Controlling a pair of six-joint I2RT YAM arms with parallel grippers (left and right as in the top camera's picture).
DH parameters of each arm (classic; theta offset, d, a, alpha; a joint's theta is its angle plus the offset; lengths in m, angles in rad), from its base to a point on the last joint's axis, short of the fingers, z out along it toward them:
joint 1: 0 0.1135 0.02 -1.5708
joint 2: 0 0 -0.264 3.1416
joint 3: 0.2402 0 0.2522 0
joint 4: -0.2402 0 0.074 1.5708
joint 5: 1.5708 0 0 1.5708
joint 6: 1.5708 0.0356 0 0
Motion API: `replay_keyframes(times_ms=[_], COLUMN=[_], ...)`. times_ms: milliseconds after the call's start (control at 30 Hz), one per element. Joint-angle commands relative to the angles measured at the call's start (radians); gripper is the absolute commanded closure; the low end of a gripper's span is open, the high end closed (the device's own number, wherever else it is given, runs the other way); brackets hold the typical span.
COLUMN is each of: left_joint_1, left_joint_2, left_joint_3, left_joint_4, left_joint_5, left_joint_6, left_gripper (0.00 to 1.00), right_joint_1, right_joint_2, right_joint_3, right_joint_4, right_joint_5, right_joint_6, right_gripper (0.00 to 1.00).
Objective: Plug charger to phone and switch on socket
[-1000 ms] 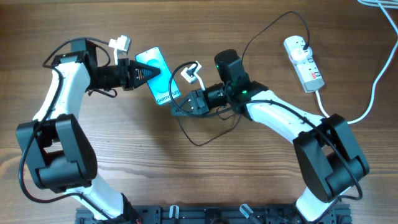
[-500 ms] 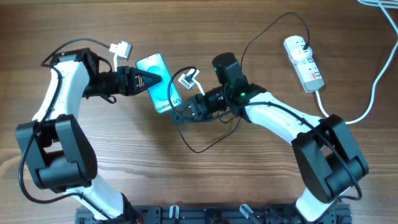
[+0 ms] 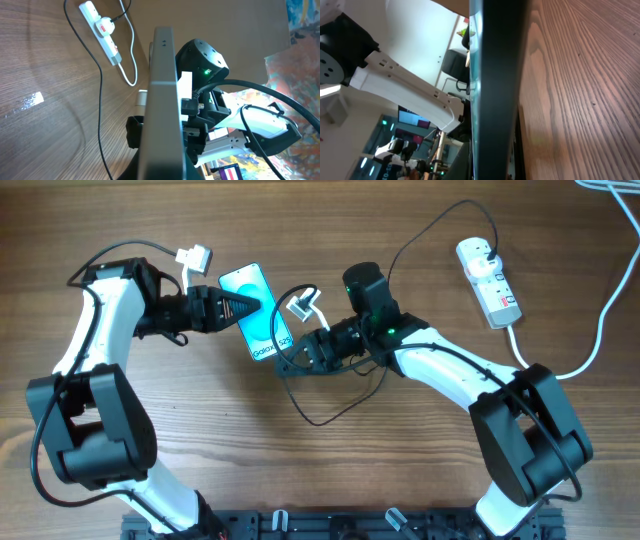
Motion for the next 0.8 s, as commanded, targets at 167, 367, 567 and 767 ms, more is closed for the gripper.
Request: replay_keyframes(times_ms=[167,367,567,767], left_joint_1=[-0.102,-0.055,0.031,0.033], left_joint_2=[-0.029,-0.029,-0.029,-0.029], left_joint_3=[-0.032,-0.032,-0.032,-0.032], left_joint_4=[-0.069,-0.039,0.032,0.034], left_joint_5=[-0.103,-0.080,-0.089,-0.217], left_joint_6=[-0.004,-0.008,-0.103,-0.254], left_gripper=[0.96,0.96,0.96,0.96], right_joint_1=[-0.037,-0.036,-0.038,-0.135], right_joint_2=[0.009,0.009,0.009,0.008], right_joint_3=[0.051,0.050,0.050,0.050], right_joint_4=[0.062,-0.015,-0.093,-0.096], right_joint_5=[0.205,0.170,0.160,0.289], right_joint_6=[0.015,0.012,0.006,-0.078], right_gripper=[0.92,0.79,0.66,0.47])
